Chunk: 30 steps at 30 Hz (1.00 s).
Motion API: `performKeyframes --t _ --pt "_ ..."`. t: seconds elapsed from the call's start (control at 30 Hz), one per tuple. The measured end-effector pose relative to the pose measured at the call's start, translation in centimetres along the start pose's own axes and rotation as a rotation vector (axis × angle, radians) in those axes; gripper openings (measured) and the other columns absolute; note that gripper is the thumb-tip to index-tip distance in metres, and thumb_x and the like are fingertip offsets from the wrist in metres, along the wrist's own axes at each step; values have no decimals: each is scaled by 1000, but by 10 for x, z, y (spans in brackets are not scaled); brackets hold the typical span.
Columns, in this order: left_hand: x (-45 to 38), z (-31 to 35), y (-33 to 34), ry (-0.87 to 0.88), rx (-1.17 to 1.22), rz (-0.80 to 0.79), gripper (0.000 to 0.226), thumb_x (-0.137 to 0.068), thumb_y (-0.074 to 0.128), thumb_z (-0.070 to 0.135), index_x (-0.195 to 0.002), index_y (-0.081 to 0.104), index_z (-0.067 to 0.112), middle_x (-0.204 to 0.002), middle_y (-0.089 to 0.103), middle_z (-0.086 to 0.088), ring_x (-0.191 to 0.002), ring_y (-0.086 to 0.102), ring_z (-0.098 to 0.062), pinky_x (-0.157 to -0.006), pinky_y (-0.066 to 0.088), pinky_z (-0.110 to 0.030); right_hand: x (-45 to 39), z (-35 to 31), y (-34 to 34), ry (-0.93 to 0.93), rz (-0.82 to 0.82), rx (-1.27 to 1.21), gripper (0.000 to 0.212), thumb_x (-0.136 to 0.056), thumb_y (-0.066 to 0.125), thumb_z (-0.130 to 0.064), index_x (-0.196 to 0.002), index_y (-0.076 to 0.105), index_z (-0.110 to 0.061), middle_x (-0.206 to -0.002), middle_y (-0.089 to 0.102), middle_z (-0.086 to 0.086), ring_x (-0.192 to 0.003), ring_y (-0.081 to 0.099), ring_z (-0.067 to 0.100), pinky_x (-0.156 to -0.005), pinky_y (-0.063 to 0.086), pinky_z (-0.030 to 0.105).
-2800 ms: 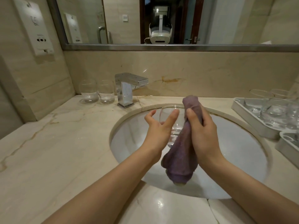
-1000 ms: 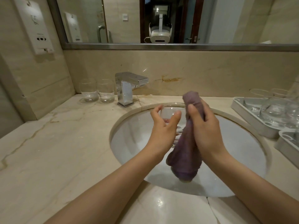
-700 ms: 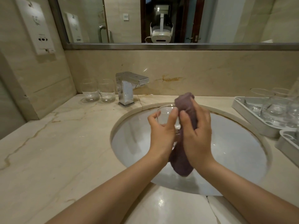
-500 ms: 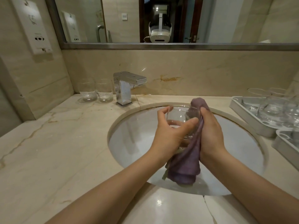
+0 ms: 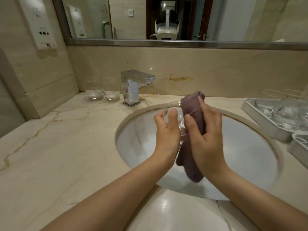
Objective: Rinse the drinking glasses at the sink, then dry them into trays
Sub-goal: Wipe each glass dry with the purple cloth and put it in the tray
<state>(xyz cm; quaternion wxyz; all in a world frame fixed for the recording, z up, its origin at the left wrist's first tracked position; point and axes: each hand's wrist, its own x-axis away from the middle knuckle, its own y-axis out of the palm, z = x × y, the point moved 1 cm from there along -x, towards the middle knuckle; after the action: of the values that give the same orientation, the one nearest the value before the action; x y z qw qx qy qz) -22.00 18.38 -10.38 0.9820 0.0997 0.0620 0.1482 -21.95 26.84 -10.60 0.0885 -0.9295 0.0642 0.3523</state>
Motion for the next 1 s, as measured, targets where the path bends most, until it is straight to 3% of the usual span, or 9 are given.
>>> performKeyframes --t 0.07,0.17,0.27,0.4,0.53,0.7,0.83,0.93,1.0 --pt "4 0 3 26 44 20 42 -99 40 42 -131 34 16 -99 59 -3 -82 65 -11 -75 56 -32 4 6 4 -128 50 71 48 -92 48 -35 -136 48 -14 -122 46 8 -108 44 -10 -93 36 6" --pt "7 0 5 54 64 -13 54 -92 47 52 -132 33 20 -102 60 -7 -83 67 -17 -77 56 -40 -5 8 0 -101 98 -13 45 -90 46 -36 -129 51 -16 -116 50 8 -104 46 -11 -90 37 7" --pt "10 -1 8 20 29 -81 44 -97 46 45 -132 34 22 -105 58 -6 -75 65 -11 -70 56 -33 -16 8 -9 236 83 -280 24 -92 50 -36 -113 59 -28 -109 63 1 -101 61 13 -90 48 30" --pt "10 -3 9 -24 -57 -192 50 -92 54 47 -131 33 25 -110 58 -10 -78 64 -12 -62 52 -24 -23 10 -18 657 108 -551 21 -98 46 -27 -107 63 -17 -97 67 9 -87 66 27 -78 55 41" --pt "7 -2 2 2 -301 -234 87 -62 78 59 -129 26 38 -123 43 -1 -98 55 -8 -87 49 -27 -24 8 -17 702 138 -519 21 -97 49 -28 -106 66 -20 -104 67 8 -103 65 27 -92 53 45" --pt "2 1 -3 60 -189 -136 68 -82 71 38 -128 21 36 -114 51 -10 -88 60 -14 -87 55 -38 -22 -2 -16 511 70 -405 17 -99 49 -26 -104 64 -30 -103 67 -4 -96 63 9 -83 51 27" --pt "0 3 -3 -16 36 -42 39 -97 50 35 -128 28 26 -106 59 -4 -73 64 -5 -61 55 -20 -3 -4 -3 63 -12 -9 38 -95 56 -26 -132 53 -23 -120 48 -2 -104 48 -11 -92 38 6" --pt "-2 1 -3 -21 30 4 43 -100 37 41 -133 30 15 -103 58 1 -87 62 -9 -77 54 -30 5 8 8 -167 -7 138 52 -90 53 -37 -138 46 -21 -125 43 1 -117 48 7 -101 42 23" --pt "1 2 -2 -7 23 -5 44 -99 38 43 -132 32 15 -96 59 2 -83 63 -11 -72 54 -32 0 9 8 -181 47 102 49 -89 51 -36 -135 47 -20 -123 43 2 -115 47 5 -100 43 24"
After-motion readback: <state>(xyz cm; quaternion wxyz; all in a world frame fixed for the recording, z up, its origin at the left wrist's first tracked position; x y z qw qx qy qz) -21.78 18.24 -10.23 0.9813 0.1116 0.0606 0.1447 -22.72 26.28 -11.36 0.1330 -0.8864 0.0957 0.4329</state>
